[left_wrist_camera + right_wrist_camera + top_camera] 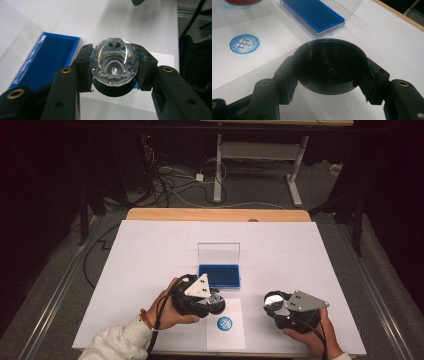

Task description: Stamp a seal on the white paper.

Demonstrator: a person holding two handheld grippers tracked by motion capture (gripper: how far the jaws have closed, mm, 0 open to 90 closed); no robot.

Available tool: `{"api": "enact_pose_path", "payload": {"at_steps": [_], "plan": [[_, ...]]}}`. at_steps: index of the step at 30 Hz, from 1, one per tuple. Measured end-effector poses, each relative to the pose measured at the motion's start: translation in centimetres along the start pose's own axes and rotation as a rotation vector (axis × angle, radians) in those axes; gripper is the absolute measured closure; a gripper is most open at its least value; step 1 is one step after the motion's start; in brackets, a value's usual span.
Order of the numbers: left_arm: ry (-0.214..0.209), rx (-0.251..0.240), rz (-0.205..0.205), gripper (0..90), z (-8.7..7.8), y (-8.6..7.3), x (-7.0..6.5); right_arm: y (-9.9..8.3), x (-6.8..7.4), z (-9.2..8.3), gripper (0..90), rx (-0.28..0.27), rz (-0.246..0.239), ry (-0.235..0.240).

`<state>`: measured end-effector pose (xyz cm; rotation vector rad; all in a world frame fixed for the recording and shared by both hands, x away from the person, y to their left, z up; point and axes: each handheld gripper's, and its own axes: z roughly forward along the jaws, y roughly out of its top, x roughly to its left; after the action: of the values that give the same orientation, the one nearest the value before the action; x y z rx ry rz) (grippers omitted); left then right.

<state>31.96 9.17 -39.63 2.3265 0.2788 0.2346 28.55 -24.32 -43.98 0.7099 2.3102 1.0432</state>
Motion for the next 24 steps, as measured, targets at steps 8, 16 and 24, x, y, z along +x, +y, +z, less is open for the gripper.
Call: {"api": "enact_pose_path", "payload": {"at_steps": [8, 16, 24], "plan": [[0.052, -0.005, -0.041, 54.5, -1.4, -1.0, 1.0, 0.0, -0.1, 0.0, 39.1, -0.004, 0.002, -0.001], [0.087, -0.014, -0.075, 54.5, -2.5, -1.8, 1.7, 0.2, -0.3, 0.2, 39.1, -0.008, 0.005, 0.004], [0.125, -0.027, -0.102, 54.5, -3.4, -2.7, 2.3, 0.6, -0.3, 0.6, 39.2, -0.012, -0.009, 0.012]]}}
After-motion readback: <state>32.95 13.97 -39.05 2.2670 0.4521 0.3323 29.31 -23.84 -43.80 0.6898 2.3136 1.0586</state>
